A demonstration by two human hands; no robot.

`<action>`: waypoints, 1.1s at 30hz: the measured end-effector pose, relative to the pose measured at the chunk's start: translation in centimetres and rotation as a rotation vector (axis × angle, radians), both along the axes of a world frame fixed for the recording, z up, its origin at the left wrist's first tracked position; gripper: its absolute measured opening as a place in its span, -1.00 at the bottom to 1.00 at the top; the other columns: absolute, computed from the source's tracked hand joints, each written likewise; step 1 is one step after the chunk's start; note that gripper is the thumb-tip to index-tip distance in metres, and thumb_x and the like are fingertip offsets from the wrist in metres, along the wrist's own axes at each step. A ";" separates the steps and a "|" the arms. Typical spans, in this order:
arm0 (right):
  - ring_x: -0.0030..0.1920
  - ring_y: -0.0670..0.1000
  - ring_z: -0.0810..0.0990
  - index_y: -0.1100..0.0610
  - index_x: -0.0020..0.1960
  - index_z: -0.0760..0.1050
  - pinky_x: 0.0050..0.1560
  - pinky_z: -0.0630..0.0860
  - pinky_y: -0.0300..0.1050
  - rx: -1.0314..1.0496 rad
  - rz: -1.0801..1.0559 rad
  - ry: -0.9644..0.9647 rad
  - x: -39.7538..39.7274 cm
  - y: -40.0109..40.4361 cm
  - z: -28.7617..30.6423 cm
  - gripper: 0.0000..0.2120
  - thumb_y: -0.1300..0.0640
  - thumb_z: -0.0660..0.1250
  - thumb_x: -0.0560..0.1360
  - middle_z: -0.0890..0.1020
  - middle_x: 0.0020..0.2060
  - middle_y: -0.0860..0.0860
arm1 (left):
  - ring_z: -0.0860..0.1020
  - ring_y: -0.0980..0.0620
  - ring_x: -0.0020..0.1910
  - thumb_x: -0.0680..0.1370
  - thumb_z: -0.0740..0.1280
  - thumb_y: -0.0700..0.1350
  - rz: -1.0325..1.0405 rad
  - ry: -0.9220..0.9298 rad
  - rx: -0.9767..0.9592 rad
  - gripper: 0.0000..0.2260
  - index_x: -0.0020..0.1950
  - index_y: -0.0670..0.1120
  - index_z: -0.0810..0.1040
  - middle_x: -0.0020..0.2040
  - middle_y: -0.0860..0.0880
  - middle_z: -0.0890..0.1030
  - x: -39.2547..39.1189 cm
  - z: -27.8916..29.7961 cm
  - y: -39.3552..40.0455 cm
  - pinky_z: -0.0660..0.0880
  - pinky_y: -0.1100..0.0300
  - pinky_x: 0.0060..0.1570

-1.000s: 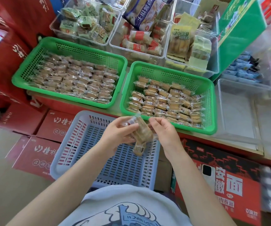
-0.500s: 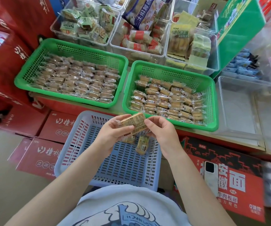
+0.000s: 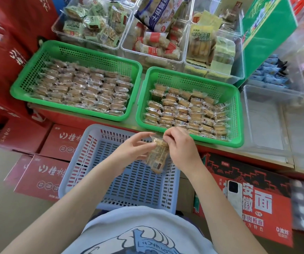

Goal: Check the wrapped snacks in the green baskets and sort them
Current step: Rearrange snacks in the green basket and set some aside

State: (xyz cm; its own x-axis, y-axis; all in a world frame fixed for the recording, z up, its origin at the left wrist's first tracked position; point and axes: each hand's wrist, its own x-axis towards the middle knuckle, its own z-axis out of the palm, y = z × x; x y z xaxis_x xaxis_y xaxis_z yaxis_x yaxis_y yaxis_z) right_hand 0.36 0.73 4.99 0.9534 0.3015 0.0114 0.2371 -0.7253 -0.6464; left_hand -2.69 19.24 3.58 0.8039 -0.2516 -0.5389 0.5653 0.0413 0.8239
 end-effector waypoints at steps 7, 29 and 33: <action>-0.17 -0.14 0.49 0.15 -0.05 0.60 -0.16 0.36 -0.40 0.136 -0.016 0.158 0.7 0.2 0.4 -0.91 0.20 0.33 0.60 0.57 -0.22 -0.10 | 0.65 -0.03 -0.16 0.56 0.44 -0.14 0.183 0.052 -0.042 -0.91 -0.06 -0.15 0.68 -0.16 -0.09 0.70 1.3 -0.2 -1.1 0.60 0.00 -0.01; -0.27 -0.01 0.65 0.14 -0.13 0.50 -0.25 0.61 -0.13 0.234 -0.124 0.574 13.3 -0.7 -2.1 -0.86 0.19 0.45 0.53 0.65 -0.20 0.02 | 0.61 0.20 0.00 0.65 0.32 -0.04 0.350 -0.198 0.393 -0.84 0.14 -0.03 0.66 0.02 0.05 0.69 11.8 -3.0 -2.1 0.54 0.31 -0.01; -0.27 -0.14 0.60 0.15 -0.13 0.51 -0.27 0.52 -0.26 0.322 -0.319 0.387 16.5 -0.7 -3.2 -0.87 0.17 0.44 0.54 0.65 -0.22 0.00 | 0.30 0.01 0.51 0.69 0.22 0.00 0.112 -0.450 0.886 -0.58 0.52 -0.10 0.38 0.50 -0.05 0.41 14.3 -6.0 -0.3 0.22 0.01 0.52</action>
